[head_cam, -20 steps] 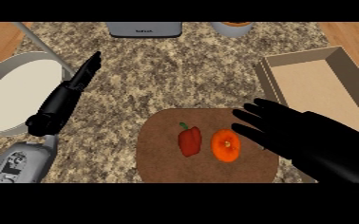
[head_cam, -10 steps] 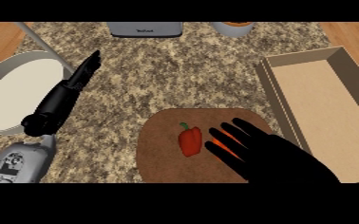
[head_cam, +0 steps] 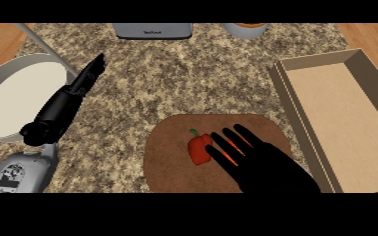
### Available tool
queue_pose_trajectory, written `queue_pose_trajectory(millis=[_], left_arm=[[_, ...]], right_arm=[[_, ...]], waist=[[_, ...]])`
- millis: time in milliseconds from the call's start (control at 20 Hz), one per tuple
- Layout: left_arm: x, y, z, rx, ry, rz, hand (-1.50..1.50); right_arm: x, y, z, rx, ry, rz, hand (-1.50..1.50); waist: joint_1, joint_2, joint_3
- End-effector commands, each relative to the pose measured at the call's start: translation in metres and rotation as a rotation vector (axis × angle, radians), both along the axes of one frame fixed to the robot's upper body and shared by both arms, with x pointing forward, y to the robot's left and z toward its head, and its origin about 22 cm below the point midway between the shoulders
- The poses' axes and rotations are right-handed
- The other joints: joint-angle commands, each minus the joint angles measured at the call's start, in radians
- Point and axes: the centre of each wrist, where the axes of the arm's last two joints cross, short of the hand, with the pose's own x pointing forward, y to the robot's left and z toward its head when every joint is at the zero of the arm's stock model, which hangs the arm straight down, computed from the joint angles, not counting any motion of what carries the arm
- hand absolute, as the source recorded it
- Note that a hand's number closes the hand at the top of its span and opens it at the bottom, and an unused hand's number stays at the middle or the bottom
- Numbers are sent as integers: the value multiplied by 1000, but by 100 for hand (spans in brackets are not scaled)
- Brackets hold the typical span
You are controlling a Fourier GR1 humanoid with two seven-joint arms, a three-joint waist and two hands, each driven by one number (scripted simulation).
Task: Pick the squash from the cutting board and place it in the cardboard box
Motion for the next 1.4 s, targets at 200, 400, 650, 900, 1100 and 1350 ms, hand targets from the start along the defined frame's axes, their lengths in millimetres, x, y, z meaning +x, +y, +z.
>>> queue_pose_trajectory(millis=[200, 400, 650, 900, 1100, 1350], left_arm=[[-4, -2, 6, 8, -14, 14, 0], [13, 4, -6, -7, 9, -4, 0], [5, -3, -2, -11, -7, -15, 0], [2, -6, -2, -9, -4, -8, 0], [6, -6, -3, 7, -11, 13, 0], [-3, -5, -8, 6, 0, -2, 0]], right_arm=[[1, 27, -12, -22, -19, -17, -150], [4, 15, -35, -65, -40, -28, -150], [33, 14, -49, -87, -25, -44, -150], [37, 1, -50, -54, 6, 0, -150], [31, 7, -73, -67, 16, -23, -150], [47, -1, -84, -131, -20, -76, -150]], waist=[[2, -1, 0], [-4, 1, 0], [1, 1, 0], [-1, 0, 0], [-2, 0, 0], [0, 0, 0]])
